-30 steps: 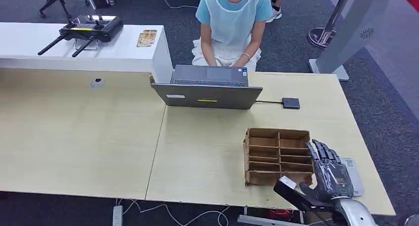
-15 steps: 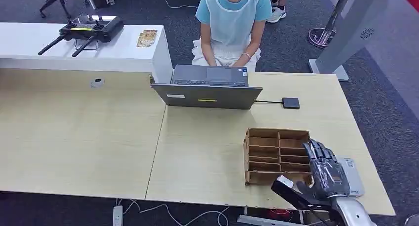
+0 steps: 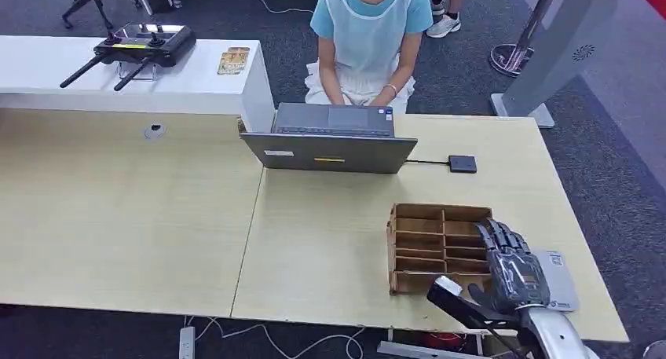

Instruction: Pass the card to the sensor for recognition and then transmit it.

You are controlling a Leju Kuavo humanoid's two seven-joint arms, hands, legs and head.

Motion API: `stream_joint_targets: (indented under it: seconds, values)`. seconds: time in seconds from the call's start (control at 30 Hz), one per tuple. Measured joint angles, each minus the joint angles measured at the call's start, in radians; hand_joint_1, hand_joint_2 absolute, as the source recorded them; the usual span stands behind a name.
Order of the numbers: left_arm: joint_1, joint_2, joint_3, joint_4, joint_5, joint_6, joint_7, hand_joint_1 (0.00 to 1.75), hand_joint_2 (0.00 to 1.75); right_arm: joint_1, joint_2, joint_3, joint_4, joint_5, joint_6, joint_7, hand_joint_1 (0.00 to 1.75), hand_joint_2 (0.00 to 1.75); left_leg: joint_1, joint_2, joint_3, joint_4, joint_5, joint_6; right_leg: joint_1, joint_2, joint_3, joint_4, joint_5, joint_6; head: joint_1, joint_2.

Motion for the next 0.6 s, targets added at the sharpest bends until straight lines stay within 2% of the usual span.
stream_joint_targets:
  seconds: [0.27, 0.6]
  values:
    - [0.0, 0.0, 0.001, 0.0, 0.002, 0.0, -0.001, 0.0, 0.0, -0.009, 0.003, 0.002, 0.008, -0.001, 0.001, -0.002, 0.21, 1.75, 0.0, 0.0, 0.0, 0.0, 0.0, 0.0, 0.0, 0.0, 0.0, 0.0, 0.0, 0.0, 0.0, 0.0]
    - [0.0, 0.0, 0.007, 0.0, 0.002, 0.0, -0.001, 0.0, 0.0, -0.008, 0.003, 0.002, 0.008, -0.001, 0.0, -0.003, 0.21, 1.75, 0.0, 0.0, 0.0, 0.0, 0.0, 0.0, 0.0, 0.0, 0.0, 0.0, 0.0, 0.0, 0.0, 0.0]
